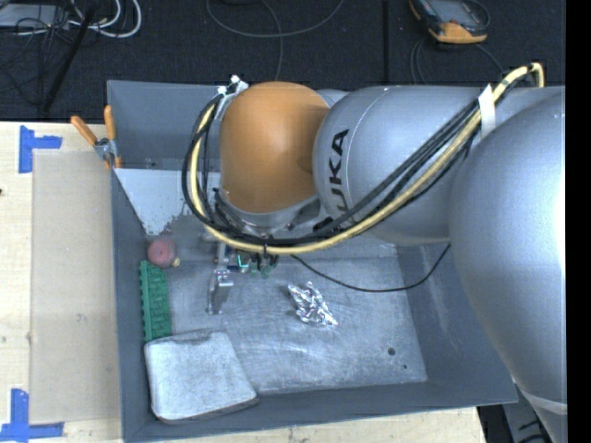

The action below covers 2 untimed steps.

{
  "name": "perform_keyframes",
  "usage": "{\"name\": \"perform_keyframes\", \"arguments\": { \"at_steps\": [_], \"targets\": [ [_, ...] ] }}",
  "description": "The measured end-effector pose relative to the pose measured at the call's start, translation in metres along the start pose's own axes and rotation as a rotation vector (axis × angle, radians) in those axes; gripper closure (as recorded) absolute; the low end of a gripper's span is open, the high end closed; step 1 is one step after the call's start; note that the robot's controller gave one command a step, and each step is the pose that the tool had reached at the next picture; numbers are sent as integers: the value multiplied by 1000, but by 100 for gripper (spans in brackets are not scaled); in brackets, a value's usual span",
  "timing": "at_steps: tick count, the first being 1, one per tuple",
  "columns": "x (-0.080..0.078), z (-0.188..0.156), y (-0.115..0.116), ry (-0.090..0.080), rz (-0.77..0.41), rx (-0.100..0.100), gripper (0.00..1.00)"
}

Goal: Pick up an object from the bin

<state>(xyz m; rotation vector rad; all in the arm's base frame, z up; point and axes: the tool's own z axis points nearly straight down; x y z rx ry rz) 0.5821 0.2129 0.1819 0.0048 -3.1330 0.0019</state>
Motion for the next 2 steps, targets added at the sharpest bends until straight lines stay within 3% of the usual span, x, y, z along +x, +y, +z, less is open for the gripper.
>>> {"name": "perform_keyframes", "arguments": {
  "at_steps": [1, 2],
  "targets": [
    [3, 112, -89, -10, -65, -5, 0],
    [16, 53, -157, -12, 6, 1, 0]
  ]
}}
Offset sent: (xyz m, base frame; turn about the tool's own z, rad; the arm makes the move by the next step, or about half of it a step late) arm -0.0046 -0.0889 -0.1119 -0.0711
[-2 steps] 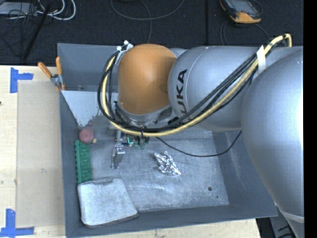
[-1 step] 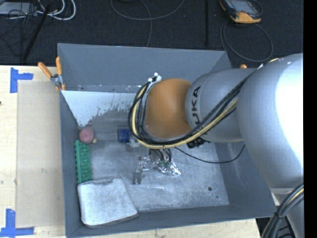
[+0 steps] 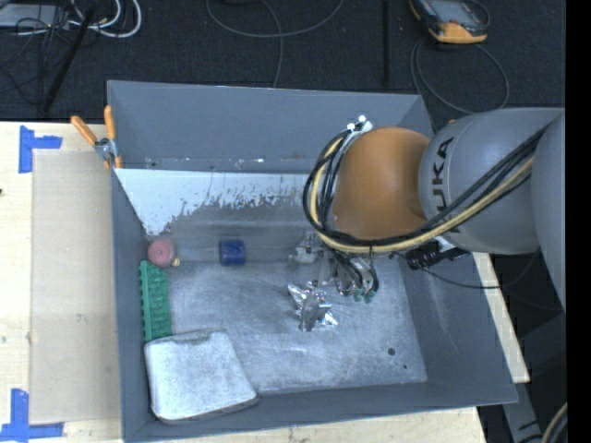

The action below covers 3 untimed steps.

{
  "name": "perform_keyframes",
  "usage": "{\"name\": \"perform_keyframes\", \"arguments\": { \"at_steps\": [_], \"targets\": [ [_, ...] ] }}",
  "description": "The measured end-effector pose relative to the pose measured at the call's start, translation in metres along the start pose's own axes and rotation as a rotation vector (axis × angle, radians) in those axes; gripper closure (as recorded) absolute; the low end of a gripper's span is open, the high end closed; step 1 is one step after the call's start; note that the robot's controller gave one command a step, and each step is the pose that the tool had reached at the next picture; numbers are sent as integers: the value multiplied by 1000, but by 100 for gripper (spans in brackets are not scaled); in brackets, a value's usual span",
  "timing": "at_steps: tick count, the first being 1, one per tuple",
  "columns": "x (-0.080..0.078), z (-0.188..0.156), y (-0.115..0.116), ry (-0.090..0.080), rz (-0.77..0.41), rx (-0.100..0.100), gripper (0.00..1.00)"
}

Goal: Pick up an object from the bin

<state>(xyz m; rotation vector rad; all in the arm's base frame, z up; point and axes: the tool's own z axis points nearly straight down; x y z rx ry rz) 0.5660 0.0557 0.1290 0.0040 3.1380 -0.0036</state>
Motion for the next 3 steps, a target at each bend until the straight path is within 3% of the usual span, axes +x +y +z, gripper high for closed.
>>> {"name": "perform_keyframes", "arguments": {
  "at_steps": [1, 2, 3],
  "targets": [
    [-5, 55, -19, 5, 34, -3, 0],
    [-6, 52, -18, 5, 35, -4, 100],
    [1, -76, -39, -4, 85, -3, 100]
  ]
}}
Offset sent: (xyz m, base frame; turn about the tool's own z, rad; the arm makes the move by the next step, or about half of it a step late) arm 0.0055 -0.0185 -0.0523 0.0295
